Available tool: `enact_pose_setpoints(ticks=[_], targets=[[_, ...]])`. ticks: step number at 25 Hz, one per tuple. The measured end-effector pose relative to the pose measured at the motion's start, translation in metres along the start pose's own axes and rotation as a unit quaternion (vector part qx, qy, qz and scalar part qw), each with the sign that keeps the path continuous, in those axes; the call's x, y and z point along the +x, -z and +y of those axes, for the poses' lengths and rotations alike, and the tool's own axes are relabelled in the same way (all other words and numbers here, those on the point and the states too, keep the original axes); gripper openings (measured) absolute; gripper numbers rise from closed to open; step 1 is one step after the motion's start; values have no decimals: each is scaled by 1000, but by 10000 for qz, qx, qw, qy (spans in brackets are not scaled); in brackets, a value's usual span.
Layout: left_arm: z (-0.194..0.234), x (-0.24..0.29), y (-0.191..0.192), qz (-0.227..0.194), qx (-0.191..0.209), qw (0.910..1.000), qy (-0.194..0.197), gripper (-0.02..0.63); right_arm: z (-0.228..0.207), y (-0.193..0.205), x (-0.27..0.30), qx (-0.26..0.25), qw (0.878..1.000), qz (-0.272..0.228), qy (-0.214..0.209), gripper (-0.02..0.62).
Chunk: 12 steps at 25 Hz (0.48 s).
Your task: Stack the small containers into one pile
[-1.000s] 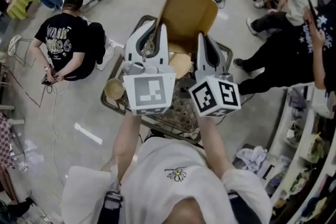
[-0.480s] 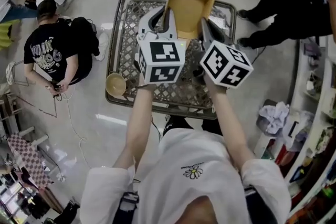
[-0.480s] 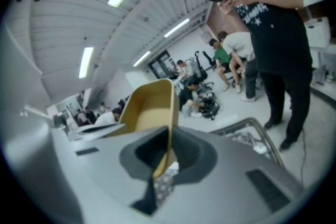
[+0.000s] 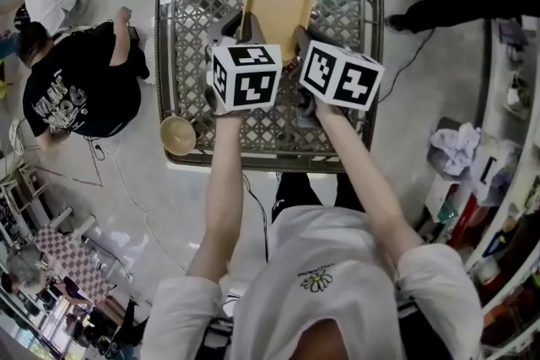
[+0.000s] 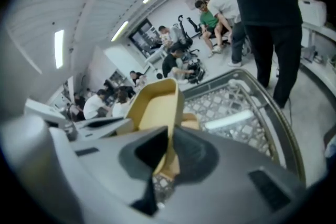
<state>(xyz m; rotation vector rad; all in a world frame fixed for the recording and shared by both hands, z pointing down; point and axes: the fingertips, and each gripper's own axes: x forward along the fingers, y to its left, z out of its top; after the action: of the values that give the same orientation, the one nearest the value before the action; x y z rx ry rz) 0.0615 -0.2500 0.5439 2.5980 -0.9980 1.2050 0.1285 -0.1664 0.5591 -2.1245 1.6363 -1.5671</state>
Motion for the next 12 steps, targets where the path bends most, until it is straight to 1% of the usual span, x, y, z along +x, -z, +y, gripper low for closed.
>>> enact_pose_setpoints(ticks=[4, 7, 12], targets=[[-4, 15, 30, 432, 111, 9990, 19, 55, -9, 24, 12, 177, 9992, 332, 166, 44], [-7, 22, 49, 674, -3, 9977, 85, 57, -16, 38, 17, 238, 9982, 477, 278, 44], [-14, 33, 67, 811, 46, 9966, 122, 57, -28, 54, 26, 281, 9969, 552, 494, 44]])
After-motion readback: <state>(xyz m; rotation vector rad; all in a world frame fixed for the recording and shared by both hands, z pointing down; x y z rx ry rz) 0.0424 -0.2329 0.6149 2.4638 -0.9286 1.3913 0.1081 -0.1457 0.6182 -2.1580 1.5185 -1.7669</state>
